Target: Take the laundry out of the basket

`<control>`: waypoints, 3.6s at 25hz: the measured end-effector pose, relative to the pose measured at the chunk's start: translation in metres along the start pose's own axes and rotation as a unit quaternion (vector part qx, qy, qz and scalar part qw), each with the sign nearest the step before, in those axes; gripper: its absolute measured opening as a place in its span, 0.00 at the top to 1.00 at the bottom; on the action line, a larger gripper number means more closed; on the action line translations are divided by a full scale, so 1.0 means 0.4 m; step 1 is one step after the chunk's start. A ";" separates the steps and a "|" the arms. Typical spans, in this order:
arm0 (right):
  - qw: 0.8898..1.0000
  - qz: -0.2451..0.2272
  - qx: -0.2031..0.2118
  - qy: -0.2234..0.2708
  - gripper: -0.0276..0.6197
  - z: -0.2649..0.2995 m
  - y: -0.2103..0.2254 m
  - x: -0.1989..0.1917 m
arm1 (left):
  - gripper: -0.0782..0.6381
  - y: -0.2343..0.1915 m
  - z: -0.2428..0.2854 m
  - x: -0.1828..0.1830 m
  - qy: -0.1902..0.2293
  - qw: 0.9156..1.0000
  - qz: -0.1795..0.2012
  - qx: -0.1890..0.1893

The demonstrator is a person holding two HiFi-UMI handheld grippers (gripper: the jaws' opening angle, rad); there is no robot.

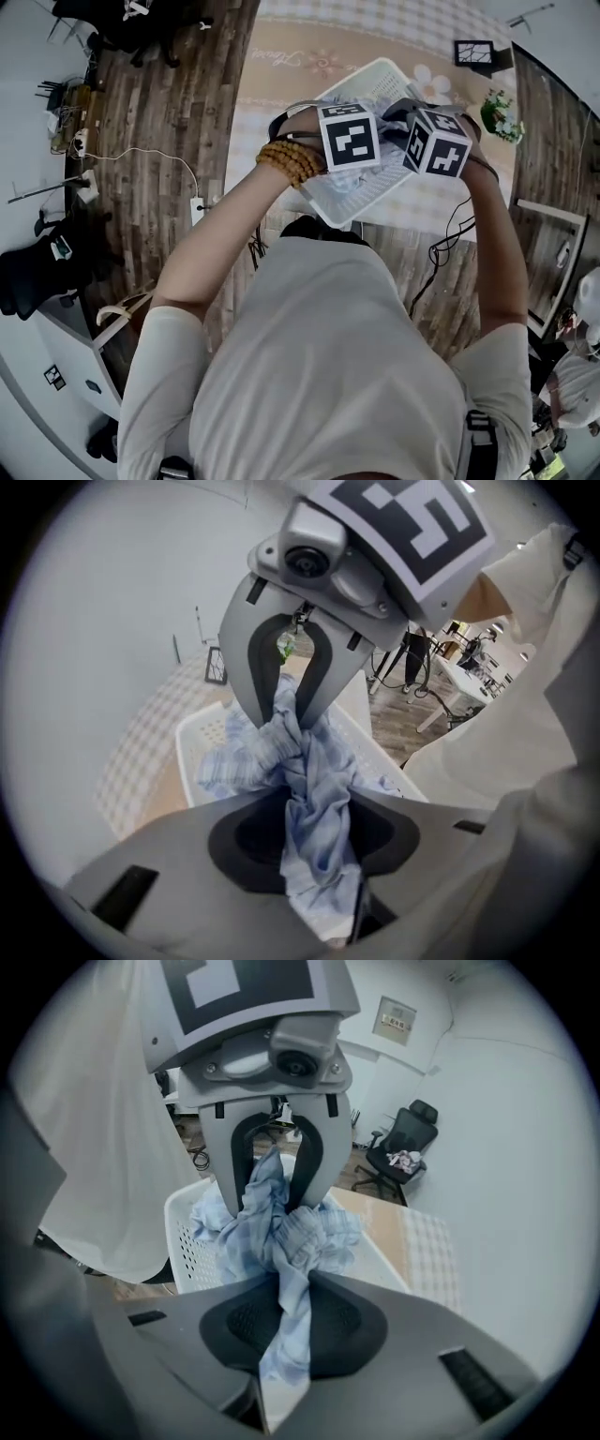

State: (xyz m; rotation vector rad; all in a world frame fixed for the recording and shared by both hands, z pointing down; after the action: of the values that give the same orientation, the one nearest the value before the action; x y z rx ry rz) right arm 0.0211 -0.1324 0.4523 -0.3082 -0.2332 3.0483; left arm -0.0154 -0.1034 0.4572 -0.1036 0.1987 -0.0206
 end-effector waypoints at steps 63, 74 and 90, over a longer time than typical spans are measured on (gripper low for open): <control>0.917 0.382 -0.019 -0.111 0.83 0.326 -0.532 -0.877 | 0.64 0.286 0.740 0.668 -0.056 0.965 0.252 -0.039; 0.905 0.408 -0.029 -0.117 0.78 0.388 -0.548 -0.902 | 0.55 0.272 0.774 0.661 -0.052 0.971 0.231 -0.029; 0.861 0.484 -0.153 -0.036 0.71 0.034 -0.448 -0.862 | 0.51 0.227 0.403 0.724 0.111 0.982 0.153 -0.005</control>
State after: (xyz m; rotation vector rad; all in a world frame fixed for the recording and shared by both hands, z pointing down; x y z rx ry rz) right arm 0.3651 0.0136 0.5603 -0.4295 -0.7895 4.0159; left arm 0.3012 -0.0056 0.5480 -0.0803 0.4366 0.2771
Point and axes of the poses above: the fingertips, and each gripper's own axes: z forward along the fingers, y to its right, x out of its top, the point moved 2 cm from there along -z, backward along the fingers, and after that the axes turned 10 degrees about -y, right-handed, at the moved point
